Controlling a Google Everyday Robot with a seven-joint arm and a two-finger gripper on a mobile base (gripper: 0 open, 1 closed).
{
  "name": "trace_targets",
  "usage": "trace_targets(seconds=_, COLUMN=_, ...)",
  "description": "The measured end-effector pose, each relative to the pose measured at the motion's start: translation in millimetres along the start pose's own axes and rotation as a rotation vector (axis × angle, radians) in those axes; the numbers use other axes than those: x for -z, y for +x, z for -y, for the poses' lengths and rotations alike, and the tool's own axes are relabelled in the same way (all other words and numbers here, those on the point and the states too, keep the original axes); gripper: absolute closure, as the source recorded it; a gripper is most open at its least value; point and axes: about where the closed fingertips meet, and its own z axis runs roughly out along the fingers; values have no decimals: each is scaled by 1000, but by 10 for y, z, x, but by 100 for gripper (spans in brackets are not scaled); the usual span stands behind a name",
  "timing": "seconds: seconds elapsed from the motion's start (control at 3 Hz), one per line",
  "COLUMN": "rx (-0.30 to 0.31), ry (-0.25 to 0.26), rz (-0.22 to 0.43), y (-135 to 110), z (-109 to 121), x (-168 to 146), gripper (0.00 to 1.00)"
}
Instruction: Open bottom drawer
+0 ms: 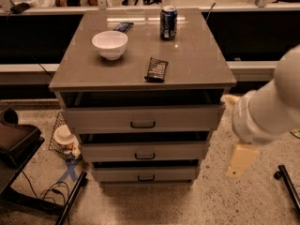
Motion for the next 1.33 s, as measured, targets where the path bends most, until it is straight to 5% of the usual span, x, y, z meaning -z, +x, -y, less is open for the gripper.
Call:
trace_targets(seconds=0.67, rx=-9, ry=37, rz=-36, y=174, z=-531, x=-1069, gripper=0)
trace_targets(seconds=1.0, rx=-29, ry=66, rz=-29, y=140, z=-488, x=-1077, gripper=0)
trace_targets(seconds=1.33, rx=45, ry=61, rz=-73, y=7, z=-554, x=-1234, gripper=0)
